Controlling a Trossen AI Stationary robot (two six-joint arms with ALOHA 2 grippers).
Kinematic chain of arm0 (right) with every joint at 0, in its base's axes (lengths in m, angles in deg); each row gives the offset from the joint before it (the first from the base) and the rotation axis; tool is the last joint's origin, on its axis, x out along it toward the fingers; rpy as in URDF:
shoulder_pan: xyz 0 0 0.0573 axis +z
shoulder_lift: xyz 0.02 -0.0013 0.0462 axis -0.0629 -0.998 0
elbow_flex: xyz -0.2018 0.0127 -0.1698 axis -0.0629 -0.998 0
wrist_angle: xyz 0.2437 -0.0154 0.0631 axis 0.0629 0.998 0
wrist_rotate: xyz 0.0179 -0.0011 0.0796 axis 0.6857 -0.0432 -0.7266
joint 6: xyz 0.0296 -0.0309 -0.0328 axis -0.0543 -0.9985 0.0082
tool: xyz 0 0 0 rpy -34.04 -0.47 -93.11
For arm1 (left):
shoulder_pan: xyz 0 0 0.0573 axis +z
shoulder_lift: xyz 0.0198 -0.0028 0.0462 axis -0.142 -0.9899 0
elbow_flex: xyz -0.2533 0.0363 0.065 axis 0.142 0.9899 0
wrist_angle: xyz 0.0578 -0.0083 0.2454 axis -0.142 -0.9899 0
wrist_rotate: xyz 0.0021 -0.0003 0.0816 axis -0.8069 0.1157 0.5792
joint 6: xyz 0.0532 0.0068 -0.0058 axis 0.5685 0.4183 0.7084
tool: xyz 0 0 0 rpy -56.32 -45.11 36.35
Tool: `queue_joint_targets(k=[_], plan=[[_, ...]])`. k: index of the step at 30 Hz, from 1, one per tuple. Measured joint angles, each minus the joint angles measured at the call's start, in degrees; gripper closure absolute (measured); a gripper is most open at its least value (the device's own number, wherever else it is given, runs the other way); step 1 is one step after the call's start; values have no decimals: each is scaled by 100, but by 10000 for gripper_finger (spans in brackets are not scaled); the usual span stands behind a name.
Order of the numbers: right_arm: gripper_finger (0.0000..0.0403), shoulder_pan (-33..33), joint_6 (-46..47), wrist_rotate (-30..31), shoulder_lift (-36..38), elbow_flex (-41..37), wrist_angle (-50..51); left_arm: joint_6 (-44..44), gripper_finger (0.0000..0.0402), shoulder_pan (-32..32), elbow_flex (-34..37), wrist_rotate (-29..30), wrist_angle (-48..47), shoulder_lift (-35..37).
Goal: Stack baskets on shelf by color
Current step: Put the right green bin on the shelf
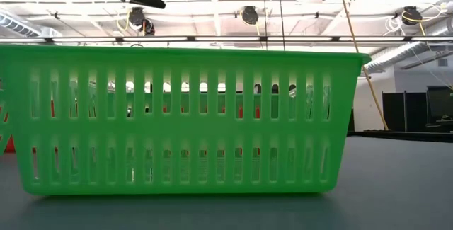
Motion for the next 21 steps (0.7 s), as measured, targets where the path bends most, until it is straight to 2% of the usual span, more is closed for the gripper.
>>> queue_joint_targets(k=[4,7,11,16,21], plan=[[403,330,168,29,-323,-376,-362,1,360,0,0,0,-117,-1],[403,504,725,276,-413,-743,-820,-48,360,0,0,0,-71,-64],[394,556,896,154,-396,-1089,-1008,-101,360,-2,1,-2,-73,-84],[346,565,935,159,-356,-1303,-1032,-102,360,-4,1,-2,-74,-97],[284,508,970,159,-362,-1685,-1576,-69,360,-4,1,-4,-90,-97]])
